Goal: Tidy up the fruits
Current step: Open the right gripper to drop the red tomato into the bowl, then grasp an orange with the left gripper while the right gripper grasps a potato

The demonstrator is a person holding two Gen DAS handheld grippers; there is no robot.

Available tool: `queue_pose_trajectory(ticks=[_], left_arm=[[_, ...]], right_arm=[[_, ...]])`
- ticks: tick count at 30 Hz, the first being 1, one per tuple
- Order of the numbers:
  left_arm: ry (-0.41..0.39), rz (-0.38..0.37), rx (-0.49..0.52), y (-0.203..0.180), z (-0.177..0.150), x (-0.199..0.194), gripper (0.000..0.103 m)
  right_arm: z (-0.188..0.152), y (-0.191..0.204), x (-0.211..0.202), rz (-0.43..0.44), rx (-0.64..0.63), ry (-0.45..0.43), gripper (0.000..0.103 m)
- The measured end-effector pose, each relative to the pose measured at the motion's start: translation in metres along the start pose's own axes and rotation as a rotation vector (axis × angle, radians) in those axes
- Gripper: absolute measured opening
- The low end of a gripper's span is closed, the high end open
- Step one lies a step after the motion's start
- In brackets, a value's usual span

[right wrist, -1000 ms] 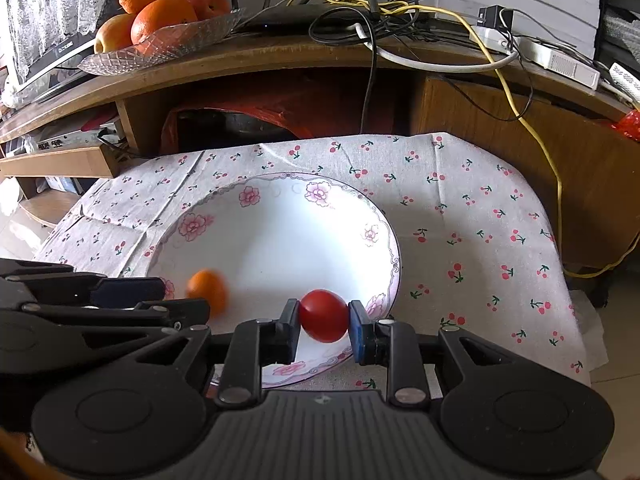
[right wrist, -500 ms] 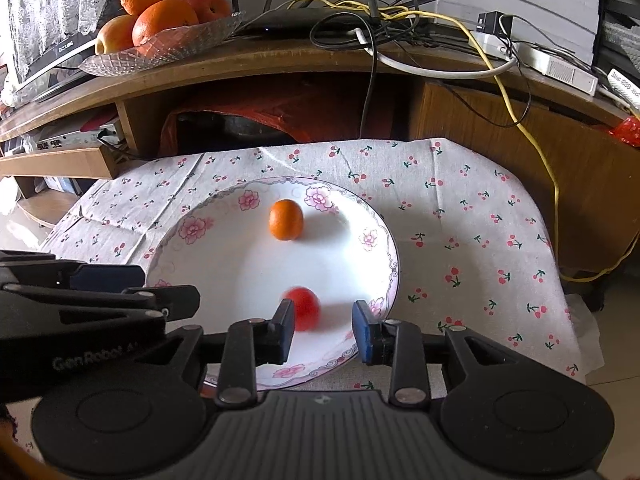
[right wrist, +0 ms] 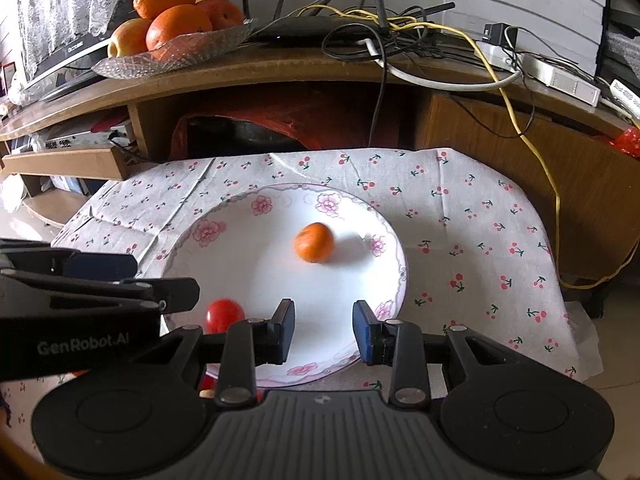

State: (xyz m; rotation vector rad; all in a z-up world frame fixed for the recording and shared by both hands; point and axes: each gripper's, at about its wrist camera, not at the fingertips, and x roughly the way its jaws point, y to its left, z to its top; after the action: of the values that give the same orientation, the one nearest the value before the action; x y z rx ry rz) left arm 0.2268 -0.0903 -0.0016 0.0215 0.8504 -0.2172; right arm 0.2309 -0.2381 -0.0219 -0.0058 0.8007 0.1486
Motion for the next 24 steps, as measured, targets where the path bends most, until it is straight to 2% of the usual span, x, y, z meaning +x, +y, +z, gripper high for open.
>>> queue_pose_trajectory(ticks=[10,24], left_arm=[[-0.006,0.003,0.012,0.01,-0.005,-0.01,0.064],[0.017,-0.027,0.059,0.033,-0.035,-0.041,0.07]], right_arm=[[-0.003,0.016,-0.007,0.03,-0.035,0.002,0.034],[-0.026,0.046,-0.029,0.115,-0.115,0.045,0.036]])
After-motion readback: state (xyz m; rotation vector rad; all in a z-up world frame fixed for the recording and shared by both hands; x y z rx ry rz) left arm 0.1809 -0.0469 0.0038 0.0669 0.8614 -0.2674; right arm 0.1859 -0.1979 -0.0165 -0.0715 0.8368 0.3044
